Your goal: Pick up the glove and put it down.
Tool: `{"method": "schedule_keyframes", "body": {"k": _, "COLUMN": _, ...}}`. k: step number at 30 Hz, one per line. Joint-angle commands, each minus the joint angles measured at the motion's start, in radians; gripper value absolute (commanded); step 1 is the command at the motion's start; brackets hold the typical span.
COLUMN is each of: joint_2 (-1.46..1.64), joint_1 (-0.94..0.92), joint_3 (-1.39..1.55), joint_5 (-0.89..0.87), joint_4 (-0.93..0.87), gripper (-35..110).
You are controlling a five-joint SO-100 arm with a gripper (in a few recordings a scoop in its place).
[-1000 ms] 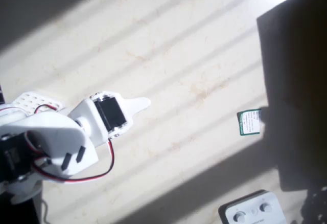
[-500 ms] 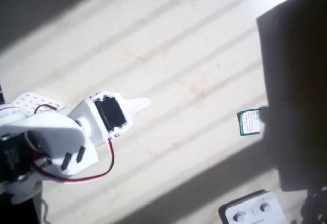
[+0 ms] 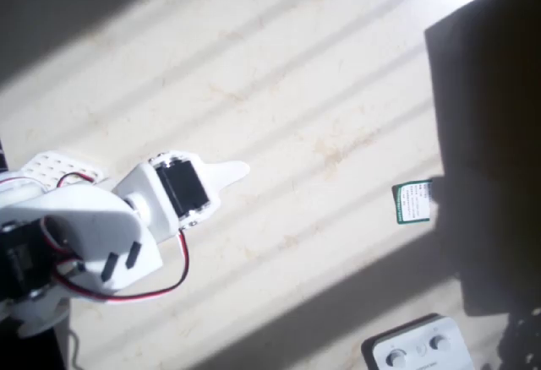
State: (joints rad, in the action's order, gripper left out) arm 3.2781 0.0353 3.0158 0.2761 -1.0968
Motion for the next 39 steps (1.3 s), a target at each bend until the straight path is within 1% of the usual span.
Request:
{"method": "schedule_keyframes", "body": {"k": 1, "joint_2": 0.006, "joint_1": 0.014, "joint_3": 0.002, "joint_5": 0.002, "joint_4": 0.012, "gripper": 0}}
{"method": "schedule_keyframes", "body": {"k": 17, "joint_2": 0.002, "joint_1": 0.002, "joint_3": -0.02, "joint_5": -0.009, "joint_4": 0.014, "gripper": 0}}
{"method": "schedule_keyframes", "body": {"k": 26, "joint_2": -0.017, "joint_1": 0.002, "joint_3": -0.13, "joint_5": -0.009, "joint_4": 0.012, "gripper": 0}}
{"method": "schedule_keyframes", "body": {"k": 32, "joint_2": -0.184, "joint_1": 0.011, "joint_3": -0.238, "joint_5": -0.009, "joint_4": 0.014, "gripper": 0}}
{"method": "schedule_keyframes", "body": {"k": 39, "joint_2": -0.443, "joint_1": 0.015, "joint_3": -0.537, "joint_5": -0.008, "joint_4": 0.015, "gripper": 0}}
